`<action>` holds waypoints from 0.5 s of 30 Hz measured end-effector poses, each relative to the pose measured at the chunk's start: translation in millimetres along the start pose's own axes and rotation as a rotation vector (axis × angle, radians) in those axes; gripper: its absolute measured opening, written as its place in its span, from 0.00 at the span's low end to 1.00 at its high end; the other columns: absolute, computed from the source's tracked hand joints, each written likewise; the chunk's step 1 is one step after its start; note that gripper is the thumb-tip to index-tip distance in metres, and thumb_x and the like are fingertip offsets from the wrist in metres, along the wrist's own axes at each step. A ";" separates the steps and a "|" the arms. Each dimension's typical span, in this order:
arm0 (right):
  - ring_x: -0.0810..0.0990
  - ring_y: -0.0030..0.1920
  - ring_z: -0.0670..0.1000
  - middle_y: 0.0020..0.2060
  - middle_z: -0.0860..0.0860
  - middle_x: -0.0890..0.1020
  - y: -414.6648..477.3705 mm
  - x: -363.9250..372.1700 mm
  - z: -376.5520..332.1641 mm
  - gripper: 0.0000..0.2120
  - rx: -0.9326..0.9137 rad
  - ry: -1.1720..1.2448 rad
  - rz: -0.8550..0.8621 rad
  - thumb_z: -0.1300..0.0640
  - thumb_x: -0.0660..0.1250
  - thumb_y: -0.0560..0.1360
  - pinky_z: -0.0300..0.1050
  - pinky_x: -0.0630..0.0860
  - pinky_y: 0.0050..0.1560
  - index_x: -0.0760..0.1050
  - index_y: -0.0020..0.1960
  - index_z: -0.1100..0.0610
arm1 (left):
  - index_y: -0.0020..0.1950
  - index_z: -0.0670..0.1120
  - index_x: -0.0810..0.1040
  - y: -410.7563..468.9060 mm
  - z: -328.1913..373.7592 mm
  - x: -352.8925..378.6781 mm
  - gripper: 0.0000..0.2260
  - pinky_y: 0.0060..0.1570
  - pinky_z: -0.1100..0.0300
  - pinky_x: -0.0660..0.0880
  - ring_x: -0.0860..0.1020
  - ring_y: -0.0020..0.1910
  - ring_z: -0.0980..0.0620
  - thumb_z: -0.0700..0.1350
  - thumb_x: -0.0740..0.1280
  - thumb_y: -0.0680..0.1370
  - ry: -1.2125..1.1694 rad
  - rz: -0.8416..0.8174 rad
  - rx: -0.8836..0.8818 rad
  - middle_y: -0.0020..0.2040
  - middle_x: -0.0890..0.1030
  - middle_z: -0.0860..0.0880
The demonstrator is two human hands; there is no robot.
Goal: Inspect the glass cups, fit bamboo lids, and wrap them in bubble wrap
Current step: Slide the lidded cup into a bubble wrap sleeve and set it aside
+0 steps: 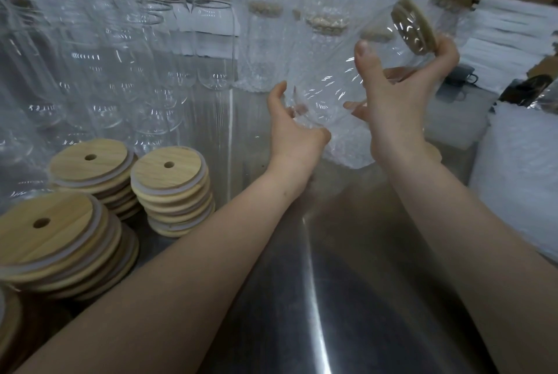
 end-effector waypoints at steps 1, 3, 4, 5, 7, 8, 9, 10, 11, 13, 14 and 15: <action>0.78 0.48 0.51 0.56 0.60 0.71 -0.1 0.0 0.7 0.37 0.004 0.006 0.001 0.48 0.75 0.71 0.57 0.84 0.39 0.54 0.69 0.47 | 0.75 0.52 0.57 -0.2 2.0 0.7 0.41 0.30 0.72 0.72 0.77 0.36 0.65 0.25 0.66 0.69 0.025 -0.015 0.013 0.55 0.72 0.51; 0.78 0.48 0.51 0.54 0.58 0.71 0.4 -0.5 1.5 0.38 -0.002 0.006 0.007 0.48 0.75 0.72 0.57 0.84 0.40 0.54 0.71 0.49 | 0.76 0.53 0.56 -1.2 5.0 3.2 0.43 0.30 0.74 0.70 0.75 0.41 0.60 0.25 0.67 0.68 0.074 -0.050 0.035 0.59 0.71 0.48; 0.78 0.48 0.52 0.53 0.57 0.71 0.8 -1.1 1.3 0.38 -0.011 -0.003 0.011 0.48 0.75 0.72 0.57 0.84 0.41 0.54 0.71 0.49 | 0.76 0.53 0.55 -2.1 5.5 4.7 0.44 0.29 0.74 0.70 0.75 0.42 0.59 0.25 0.68 0.68 0.088 -0.065 0.038 0.59 0.71 0.48; 0.78 0.49 0.54 0.53 0.56 0.71 1.3 -1.7 0.5 0.37 -0.026 -0.018 0.014 0.48 0.75 0.72 0.58 0.83 0.43 0.54 0.70 0.50 | 0.77 0.53 0.55 -2.9 5.5 6.2 0.44 0.29 0.73 0.70 0.75 0.41 0.59 0.25 0.68 0.68 0.094 -0.075 0.038 0.58 0.71 0.50; 0.77 0.52 0.59 0.56 0.59 0.71 2.3 -1.9 -2.8 0.36 -0.072 -0.066 0.010 0.48 0.74 0.72 0.60 0.81 0.48 0.54 0.68 0.51 | 0.77 0.54 0.55 -3.5 5.1 7.3 0.45 0.28 0.73 0.70 0.75 0.40 0.59 0.26 0.69 0.68 0.101 -0.083 0.034 0.55 0.71 0.52; 0.76 0.53 0.60 0.59 0.61 0.71 3.0 -1.3 -4.1 0.35 -0.093 -0.098 0.001 0.47 0.74 0.72 0.60 0.80 0.50 0.54 0.67 0.51 | 0.77 0.55 0.54 -3.5 4.6 7.6 0.45 0.29 0.73 0.70 0.75 0.41 0.60 0.26 0.69 0.68 0.106 -0.084 0.030 0.56 0.71 0.52; 0.76 0.54 0.61 0.61 0.62 0.70 3.4 -0.3 -5.4 0.36 -0.112 -0.130 -0.012 0.46 0.74 0.72 0.59 0.80 0.50 0.54 0.67 0.52 | 0.76 0.55 0.54 -3.2 4.0 7.6 0.45 0.29 0.73 0.70 0.75 0.42 0.59 0.27 0.69 0.68 0.106 -0.085 0.023 0.58 0.71 0.51; 0.76 0.53 0.61 0.61 0.62 0.70 3.7 0.7 -6.8 0.37 -0.132 -0.160 -0.024 0.45 0.73 0.72 0.58 0.81 0.49 0.54 0.68 0.53 | 0.76 0.56 0.54 -2.7 3.5 7.1 0.45 0.30 0.73 0.71 0.75 0.42 0.58 0.27 0.69 0.68 0.098 -0.082 0.017 0.59 0.71 0.49; 0.77 0.52 0.60 0.61 0.62 0.70 3.9 1.5 -8.5 0.37 -0.156 -0.189 -0.035 0.44 0.73 0.71 0.58 0.81 0.47 0.54 0.69 0.54 | 0.76 0.56 0.55 -2.1 3.2 6.5 0.44 0.30 0.72 0.71 0.75 0.42 0.58 0.27 0.69 0.69 0.080 -0.076 0.010 0.60 0.71 0.48; 0.77 0.53 0.62 0.62 0.61 0.69 4.1 2.6 -12.7 0.38 -0.218 -0.245 -0.055 0.43 0.72 0.72 0.56 0.81 0.45 0.54 0.70 0.55 | 0.76 0.56 0.56 -1.0 2.2 4.3 0.42 0.32 0.70 0.72 0.76 0.42 0.57 0.28 0.68 0.69 0.035 -0.048 -0.011 0.61 0.72 0.47; 0.77 0.54 0.62 0.62 0.61 0.69 3.9 3.0 -14.8 0.38 -0.253 -0.271 -0.064 0.43 0.72 0.72 0.54 0.81 0.45 0.54 0.70 0.55 | 0.75 0.56 0.56 -0.8 1.4 2.4 0.41 0.33 0.69 0.73 0.75 0.42 0.56 0.28 0.67 0.70 0.003 -0.025 -0.027 0.62 0.72 0.46; 0.76 0.54 0.60 0.63 0.61 0.69 3.8 3.1 -16.4 0.38 -0.285 -0.298 -0.071 0.43 0.72 0.72 0.50 0.81 0.45 0.54 0.70 0.56 | 0.75 0.55 0.57 -0.7 0.5 0.0 0.39 0.35 0.67 0.74 0.75 0.41 0.56 0.28 0.67 0.71 -0.037 0.002 -0.044 0.62 0.72 0.46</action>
Point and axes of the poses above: each hand's wrist, its own y-axis towards the middle knuckle, its own x-axis out of the palm, z = x × y, the point moved 10 cm from there along y, towards the middle knuckle
